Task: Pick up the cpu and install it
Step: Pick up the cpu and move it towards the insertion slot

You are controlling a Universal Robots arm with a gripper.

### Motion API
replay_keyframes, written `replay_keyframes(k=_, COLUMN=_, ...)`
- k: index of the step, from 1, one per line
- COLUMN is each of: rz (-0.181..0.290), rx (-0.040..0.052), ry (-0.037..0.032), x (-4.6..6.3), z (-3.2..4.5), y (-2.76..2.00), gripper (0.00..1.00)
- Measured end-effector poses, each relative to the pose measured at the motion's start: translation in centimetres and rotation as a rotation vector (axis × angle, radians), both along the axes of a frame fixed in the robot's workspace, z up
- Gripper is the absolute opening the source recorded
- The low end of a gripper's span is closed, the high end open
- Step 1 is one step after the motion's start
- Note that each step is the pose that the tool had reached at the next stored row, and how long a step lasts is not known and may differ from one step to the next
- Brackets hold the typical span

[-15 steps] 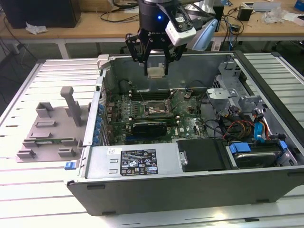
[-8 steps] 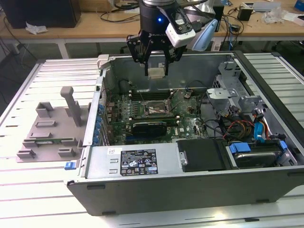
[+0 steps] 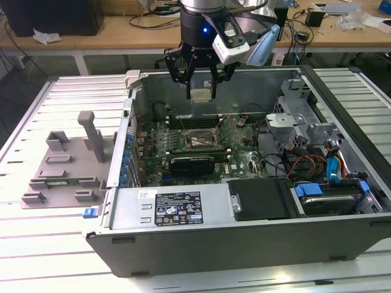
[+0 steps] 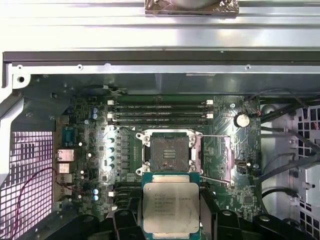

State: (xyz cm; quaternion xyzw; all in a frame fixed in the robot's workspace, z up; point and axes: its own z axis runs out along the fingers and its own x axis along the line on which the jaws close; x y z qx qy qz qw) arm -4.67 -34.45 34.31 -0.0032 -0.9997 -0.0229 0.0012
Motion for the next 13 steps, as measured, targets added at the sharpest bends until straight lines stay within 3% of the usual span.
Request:
replay_keyframes(k=10, rz=0.0, rx=-0.0001, ry=0.0001, x=0.1, z=-1.7, y=0.15, gripper=0.55)
replay_keyframes(k=13, rz=0.0, rx=0.0, ry=0.0, x=0.2, z=-2.42, y=0.47, gripper=0.55)
